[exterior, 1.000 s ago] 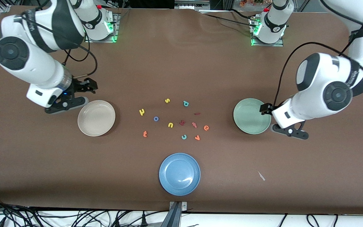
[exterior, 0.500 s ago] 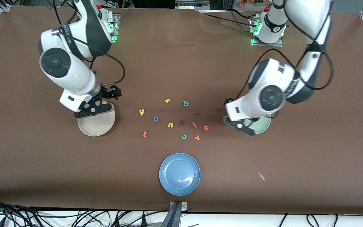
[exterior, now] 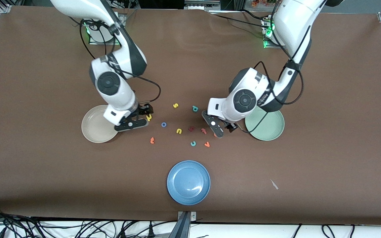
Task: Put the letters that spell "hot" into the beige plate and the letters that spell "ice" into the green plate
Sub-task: 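Reach the right gripper to yellow h while the left gripper reaches maroon bar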
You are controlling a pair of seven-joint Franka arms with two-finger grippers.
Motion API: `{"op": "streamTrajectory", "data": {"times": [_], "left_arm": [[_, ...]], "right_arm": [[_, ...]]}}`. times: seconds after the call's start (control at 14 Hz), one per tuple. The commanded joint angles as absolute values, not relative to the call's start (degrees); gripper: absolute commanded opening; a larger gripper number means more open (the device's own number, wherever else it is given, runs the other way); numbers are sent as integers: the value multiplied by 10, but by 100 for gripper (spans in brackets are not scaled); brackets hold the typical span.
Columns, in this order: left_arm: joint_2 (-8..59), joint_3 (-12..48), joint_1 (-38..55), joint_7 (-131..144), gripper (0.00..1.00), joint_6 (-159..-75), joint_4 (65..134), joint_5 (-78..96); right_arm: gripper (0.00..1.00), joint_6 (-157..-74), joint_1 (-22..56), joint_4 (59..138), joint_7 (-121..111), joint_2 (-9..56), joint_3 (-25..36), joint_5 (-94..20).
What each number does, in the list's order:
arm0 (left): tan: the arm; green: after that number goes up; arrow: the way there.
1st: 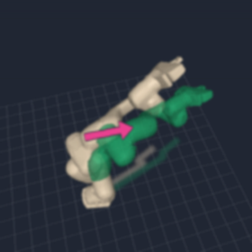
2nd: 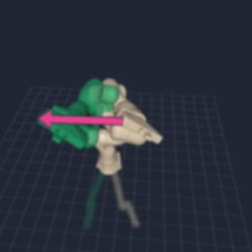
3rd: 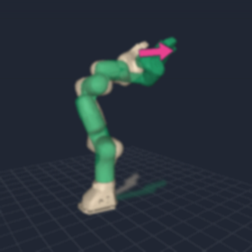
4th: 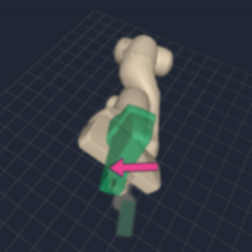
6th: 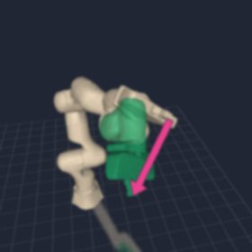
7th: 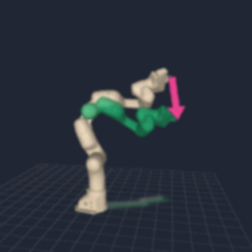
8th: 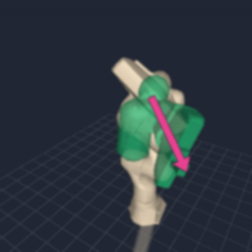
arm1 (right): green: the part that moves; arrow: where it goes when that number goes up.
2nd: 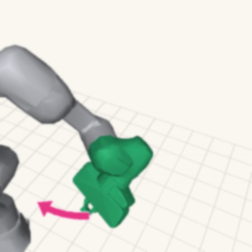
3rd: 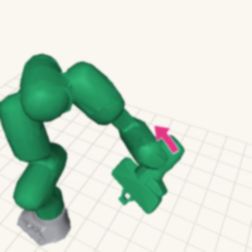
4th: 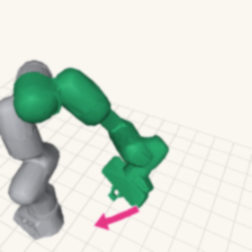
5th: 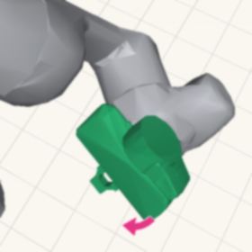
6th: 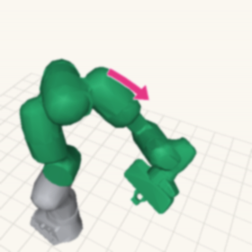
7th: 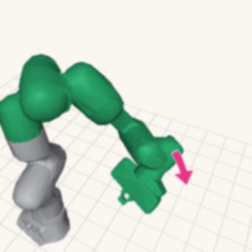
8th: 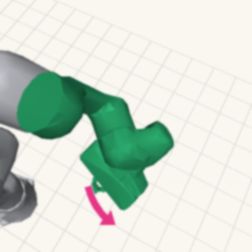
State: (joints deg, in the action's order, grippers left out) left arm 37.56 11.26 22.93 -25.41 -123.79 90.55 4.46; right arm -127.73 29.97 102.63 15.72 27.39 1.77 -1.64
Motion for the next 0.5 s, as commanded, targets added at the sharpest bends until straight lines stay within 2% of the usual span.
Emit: {"op": "streamTrajectory", "data": {"times": [0.0, 0.07, 0.29, 0.43], "left_arm": [[370, 120, 241, -282, 89, -1351, 988, 60], [372, 120, 252, -281, 83, -1368, 996, 57], [383, 120, 267, -283, 58, -1372, 995, 53], [384, 119, 271, -283, 49, -1373, 994, 35]], "right_arm": [[100, -1285, 301, 1027, 191, 287, 3, -25], [100, -1294, 301, 1034, 190, 290, 2, -25], [100, -1385, 301, 1096, 183, 289, -1, -25], [100, -1394, 300, 1101, 167, 294, -1, -24]]}}
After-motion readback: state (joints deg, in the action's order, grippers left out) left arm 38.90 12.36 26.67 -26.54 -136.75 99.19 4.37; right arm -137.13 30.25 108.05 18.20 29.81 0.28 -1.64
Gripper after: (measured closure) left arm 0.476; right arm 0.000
